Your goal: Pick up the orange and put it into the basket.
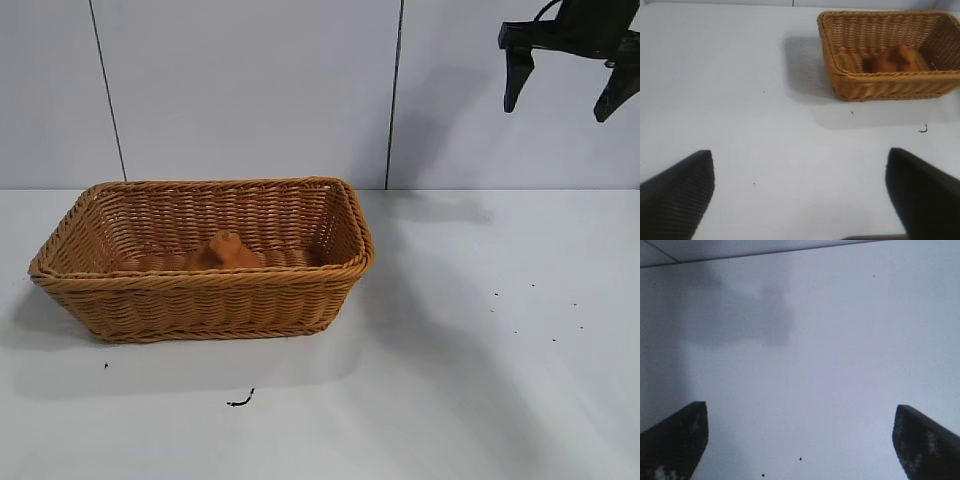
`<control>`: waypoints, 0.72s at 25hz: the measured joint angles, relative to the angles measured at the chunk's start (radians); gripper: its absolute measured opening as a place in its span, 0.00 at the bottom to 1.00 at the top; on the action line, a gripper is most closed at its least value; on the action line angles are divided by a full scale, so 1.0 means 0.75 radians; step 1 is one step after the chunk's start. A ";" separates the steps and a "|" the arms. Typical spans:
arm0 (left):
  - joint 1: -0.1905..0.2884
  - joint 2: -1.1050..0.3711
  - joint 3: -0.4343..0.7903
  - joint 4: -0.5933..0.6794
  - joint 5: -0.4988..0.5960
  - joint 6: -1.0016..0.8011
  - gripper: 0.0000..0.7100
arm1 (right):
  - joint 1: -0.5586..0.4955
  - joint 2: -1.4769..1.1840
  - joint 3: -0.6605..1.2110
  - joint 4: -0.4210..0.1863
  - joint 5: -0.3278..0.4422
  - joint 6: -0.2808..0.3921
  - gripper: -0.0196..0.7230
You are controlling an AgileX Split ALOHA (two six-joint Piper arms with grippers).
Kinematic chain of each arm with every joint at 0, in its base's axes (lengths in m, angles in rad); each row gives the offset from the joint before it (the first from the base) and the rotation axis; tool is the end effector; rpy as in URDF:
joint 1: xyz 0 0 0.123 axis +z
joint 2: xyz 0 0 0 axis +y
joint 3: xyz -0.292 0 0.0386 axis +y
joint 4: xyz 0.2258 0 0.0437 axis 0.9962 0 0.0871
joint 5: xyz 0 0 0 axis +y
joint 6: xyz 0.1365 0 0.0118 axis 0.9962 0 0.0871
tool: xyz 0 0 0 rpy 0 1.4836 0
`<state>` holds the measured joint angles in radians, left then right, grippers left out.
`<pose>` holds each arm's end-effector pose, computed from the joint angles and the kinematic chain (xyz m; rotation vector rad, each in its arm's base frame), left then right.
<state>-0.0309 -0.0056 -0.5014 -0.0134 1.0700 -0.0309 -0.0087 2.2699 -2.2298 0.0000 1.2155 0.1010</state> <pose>0.0056 -0.0018 0.2449 0.0008 2.0470 -0.0546 0.4983 -0.0043 0.2302 0.1502 2.7354 0.0258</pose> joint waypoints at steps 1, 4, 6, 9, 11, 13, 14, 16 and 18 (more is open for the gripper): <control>0.000 0.000 0.000 0.000 0.000 0.000 0.94 | 0.002 -0.015 0.033 0.000 0.000 -0.002 0.96; 0.000 0.000 0.000 0.000 0.000 0.000 0.94 | 0.013 -0.081 0.162 0.007 -0.001 -0.026 0.96; 0.000 0.000 0.000 0.000 0.000 0.000 0.94 | 0.014 -0.159 0.298 0.012 -0.002 -0.037 0.96; 0.000 0.000 0.000 0.000 0.000 0.000 0.94 | 0.017 -0.320 0.527 0.012 -0.002 -0.046 0.96; 0.000 0.000 0.000 0.000 0.000 0.000 0.94 | 0.017 -0.459 0.690 0.012 -0.002 -0.066 0.96; 0.000 0.000 0.000 0.000 0.000 0.000 0.94 | 0.017 -0.603 0.876 0.012 -0.003 -0.082 0.96; 0.000 0.000 0.000 0.000 0.000 0.000 0.94 | 0.017 -0.687 0.955 0.012 -0.003 -0.089 0.96; 0.000 0.000 0.000 0.000 0.000 0.000 0.94 | 0.017 -0.849 1.143 0.012 -0.001 -0.096 0.96; 0.000 0.000 0.000 0.000 0.000 0.000 0.94 | 0.017 -1.031 1.305 0.012 -0.001 -0.099 0.96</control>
<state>-0.0309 -0.0056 -0.5014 -0.0134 1.0700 -0.0309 0.0044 1.4965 -1.2512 0.0090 1.2150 0.0270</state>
